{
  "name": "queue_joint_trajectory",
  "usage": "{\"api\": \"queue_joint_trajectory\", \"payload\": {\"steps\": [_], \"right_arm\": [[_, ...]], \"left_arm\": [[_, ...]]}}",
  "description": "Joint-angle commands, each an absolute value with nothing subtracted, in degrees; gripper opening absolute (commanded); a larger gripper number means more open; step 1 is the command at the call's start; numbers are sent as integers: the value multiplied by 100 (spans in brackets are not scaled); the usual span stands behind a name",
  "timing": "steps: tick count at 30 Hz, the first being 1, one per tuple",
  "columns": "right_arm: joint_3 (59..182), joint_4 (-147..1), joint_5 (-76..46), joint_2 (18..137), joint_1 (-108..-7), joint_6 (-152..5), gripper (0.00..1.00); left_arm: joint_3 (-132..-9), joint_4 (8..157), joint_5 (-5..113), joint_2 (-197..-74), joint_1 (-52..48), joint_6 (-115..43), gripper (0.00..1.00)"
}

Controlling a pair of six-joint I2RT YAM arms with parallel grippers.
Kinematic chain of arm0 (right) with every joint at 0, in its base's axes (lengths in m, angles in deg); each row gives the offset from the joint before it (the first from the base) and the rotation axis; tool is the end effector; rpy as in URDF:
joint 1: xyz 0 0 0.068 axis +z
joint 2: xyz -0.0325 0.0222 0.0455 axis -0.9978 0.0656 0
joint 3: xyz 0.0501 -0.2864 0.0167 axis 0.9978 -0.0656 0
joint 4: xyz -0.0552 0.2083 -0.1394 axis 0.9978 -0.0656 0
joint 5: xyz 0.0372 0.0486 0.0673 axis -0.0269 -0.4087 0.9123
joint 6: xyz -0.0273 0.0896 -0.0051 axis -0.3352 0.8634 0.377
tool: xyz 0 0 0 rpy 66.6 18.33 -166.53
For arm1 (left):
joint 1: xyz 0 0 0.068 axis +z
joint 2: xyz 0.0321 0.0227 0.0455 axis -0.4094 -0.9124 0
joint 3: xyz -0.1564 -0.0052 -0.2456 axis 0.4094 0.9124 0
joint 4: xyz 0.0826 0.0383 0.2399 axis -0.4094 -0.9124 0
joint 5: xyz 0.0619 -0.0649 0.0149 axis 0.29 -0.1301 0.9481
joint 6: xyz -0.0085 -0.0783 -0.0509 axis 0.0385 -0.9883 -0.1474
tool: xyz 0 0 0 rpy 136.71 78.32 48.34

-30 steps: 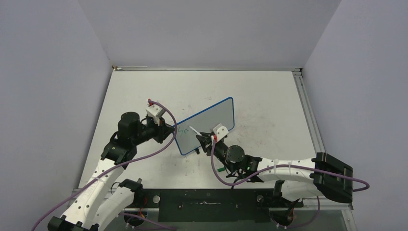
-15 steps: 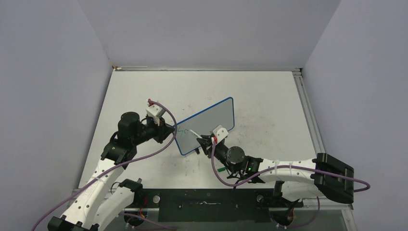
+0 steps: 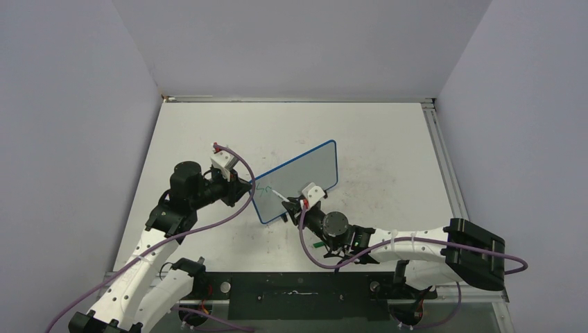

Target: Write a sentence on the whiteboard

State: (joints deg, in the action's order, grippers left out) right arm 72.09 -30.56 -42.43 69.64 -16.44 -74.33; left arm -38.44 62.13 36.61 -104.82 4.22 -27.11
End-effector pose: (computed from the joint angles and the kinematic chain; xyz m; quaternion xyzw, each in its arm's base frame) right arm 0.1303 0.2726 0.2431 -0.2844 0.6719 0.3149 0.6071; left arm 0.1761 -0.1030 0.2955 0.2451 0.7838 -0.2871 0.4932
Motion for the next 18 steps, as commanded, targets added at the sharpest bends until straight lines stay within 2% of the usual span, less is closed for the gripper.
{"api": "queue_joint_trajectory", "payload": {"steps": [1, 18], "right_arm": [[7471, -2662, -4192, 7059, -1623, -7508, 5], [7502, -2499, -4477, 6941, -1628, -7655, 5]], "left_arm": [[-3863, 6066, 3609, -10461, 386, -2717, 0], [-3866, 6066, 3609, -10452, 386, -2716, 0]]}}
